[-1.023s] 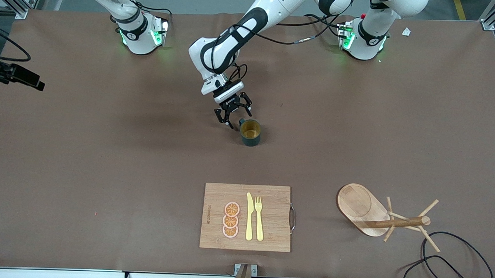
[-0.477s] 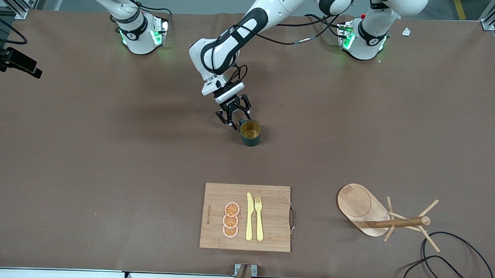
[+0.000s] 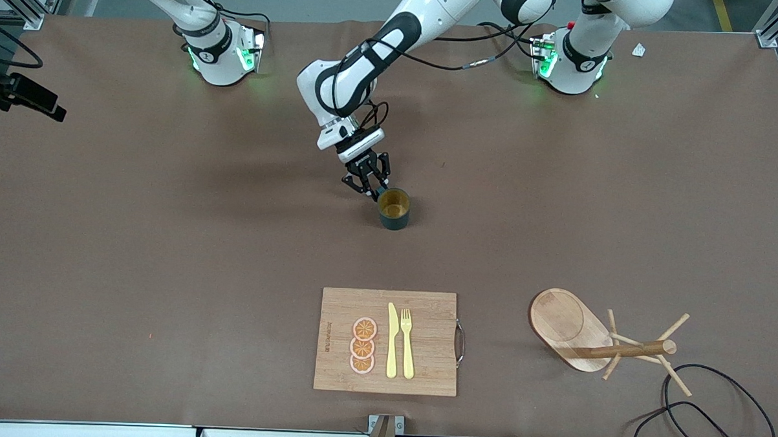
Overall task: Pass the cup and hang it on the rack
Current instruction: 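Lower the left gripper and grasp the teal mug by its handle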
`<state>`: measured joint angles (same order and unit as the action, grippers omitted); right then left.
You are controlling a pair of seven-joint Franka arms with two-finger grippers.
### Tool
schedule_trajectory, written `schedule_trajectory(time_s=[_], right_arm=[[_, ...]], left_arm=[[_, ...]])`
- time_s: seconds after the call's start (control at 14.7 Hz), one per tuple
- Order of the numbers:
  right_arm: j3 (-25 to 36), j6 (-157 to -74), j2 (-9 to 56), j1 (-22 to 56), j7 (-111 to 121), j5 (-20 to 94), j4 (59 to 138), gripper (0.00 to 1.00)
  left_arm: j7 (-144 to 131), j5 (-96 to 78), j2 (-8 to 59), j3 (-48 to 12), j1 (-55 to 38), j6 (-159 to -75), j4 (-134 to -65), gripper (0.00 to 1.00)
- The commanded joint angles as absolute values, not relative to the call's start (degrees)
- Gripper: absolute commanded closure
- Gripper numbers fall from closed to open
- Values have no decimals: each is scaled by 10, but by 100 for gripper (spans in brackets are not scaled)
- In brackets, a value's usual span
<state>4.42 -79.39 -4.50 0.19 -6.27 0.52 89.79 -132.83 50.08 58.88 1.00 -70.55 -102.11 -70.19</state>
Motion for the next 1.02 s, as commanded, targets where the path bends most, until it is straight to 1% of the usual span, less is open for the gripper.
schedule_trajectory(time_s=[0.0, 0.27, 0.48, 0.61, 0.82, 0.95], right_arm=[[42, -803, -63, 2, -56, 5, 917, 0], [42, -806, -63, 2, -24, 5, 915, 0], [44, -803, -62, 0, 23, 6, 915, 0], [44, -802, -62, 0, 24, 6, 913, 0], [44, -800, -63, 0, 23, 5, 913, 0], [43, -797, -63, 1, 16, 5, 913, 0]], left_arm=[[-1332, 512, 597, 12, -708, -1012, -686, 81], [-1324, 512, 590, 12, -707, -1013, -686, 96], [-1300, 505, 568, 12, -701, -1012, -686, 99], [-1289, 476, 538, 11, -680, -1012, -686, 99], [-1253, 421, 477, 11, -655, -1012, -686, 99], [-1219, 380, 427, 10, -620, -1017, -688, 99]])
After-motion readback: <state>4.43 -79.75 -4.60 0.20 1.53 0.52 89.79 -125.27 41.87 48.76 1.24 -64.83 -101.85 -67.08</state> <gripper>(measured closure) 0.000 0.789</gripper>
